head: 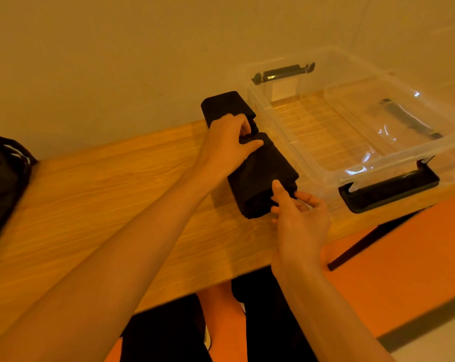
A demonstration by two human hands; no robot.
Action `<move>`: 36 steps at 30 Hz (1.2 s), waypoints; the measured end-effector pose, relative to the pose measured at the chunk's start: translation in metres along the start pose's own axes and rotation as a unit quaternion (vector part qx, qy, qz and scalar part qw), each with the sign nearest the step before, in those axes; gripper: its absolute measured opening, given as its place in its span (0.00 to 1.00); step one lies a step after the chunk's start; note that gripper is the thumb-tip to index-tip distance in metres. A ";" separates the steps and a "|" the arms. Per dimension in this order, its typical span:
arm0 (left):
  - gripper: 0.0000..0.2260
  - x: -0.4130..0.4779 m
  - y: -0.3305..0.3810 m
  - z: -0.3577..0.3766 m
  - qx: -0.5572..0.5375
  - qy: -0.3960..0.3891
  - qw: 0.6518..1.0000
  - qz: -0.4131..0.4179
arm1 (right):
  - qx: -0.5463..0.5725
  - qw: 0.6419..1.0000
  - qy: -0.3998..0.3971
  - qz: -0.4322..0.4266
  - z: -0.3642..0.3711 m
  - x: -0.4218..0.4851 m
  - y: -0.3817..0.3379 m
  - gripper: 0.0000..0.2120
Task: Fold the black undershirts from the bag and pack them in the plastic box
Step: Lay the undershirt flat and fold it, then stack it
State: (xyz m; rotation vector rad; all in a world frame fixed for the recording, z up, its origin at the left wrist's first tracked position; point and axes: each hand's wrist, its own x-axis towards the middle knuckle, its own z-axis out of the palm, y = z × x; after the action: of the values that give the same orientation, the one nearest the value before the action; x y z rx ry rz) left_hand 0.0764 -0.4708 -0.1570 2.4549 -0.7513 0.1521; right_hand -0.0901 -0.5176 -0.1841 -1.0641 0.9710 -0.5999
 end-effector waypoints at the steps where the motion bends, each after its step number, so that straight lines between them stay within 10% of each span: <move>1: 0.12 -0.005 0.001 -0.001 0.013 0.035 0.999 0.039 | -0.013 1.000 -0.004 -0.020 -0.003 -0.003 0.001 0.18; 5: 0.11 -0.025 -0.002 -0.011 -0.024 0.042 0.982 0.181 | -0.161 0.955 -0.058 -0.241 -0.024 -0.016 0.003 0.09; 10: 0.19 -0.037 -0.017 -0.011 0.027 -0.113 0.970 0.214 | -0.373 0.734 -0.157 -0.545 -0.031 0.005 0.011 0.17; 17: 0.25 -0.039 -0.029 -0.004 0.143 -0.164 0.951 0.221 | -0.602 0.588 -0.144 -0.521 -0.018 0.038 0.013 0.33; 36: 0.28 -0.054 -0.033 -0.013 0.089 -0.110 0.981 0.135 | -0.623 0.568 -0.174 -0.509 -0.050 0.027 0.016 0.37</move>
State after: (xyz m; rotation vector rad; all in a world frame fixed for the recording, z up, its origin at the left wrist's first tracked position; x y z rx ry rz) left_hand 0.0497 -0.4151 -0.1757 2.5540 -1.2141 0.0510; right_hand -0.1222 -0.5560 -0.2162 -3.0112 0.1506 -0.4864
